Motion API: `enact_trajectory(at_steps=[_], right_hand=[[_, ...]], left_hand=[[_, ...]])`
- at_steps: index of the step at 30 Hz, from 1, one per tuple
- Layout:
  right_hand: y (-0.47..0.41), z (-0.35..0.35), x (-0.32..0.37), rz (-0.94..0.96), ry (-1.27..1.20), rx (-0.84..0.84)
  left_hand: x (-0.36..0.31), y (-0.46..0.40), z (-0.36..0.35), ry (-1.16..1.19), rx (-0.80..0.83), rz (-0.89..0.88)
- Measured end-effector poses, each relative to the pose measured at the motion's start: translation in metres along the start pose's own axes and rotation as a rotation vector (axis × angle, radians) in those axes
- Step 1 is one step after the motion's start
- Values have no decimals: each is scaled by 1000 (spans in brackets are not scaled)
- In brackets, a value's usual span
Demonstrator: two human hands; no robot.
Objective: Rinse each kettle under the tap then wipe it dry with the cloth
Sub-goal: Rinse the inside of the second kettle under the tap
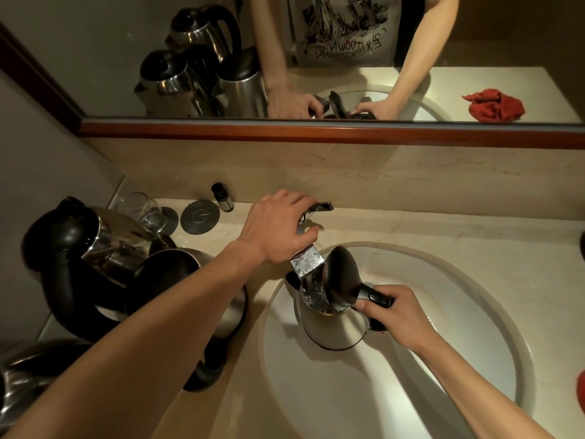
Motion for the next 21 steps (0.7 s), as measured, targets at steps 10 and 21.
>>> enact_trajectory(at_steps=[10, 21], right_hand=[[1, 0, 0, -6, 9, -10], [2, -1, 4, -8, 0, -28]], left_hand=[[0, -1, -1, 1, 5, 6], [0, 0, -1, -6, 8, 6]])
Point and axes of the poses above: each hand's wrist, its own y-axis away from the middle knuckle, its own z-axis out of the back of the hand, x = y × z, the point moved 3 cm from there along -y, towards the middle knuckle, and after that the axes turned 2 degrees about -z, right-handed, at the moved point
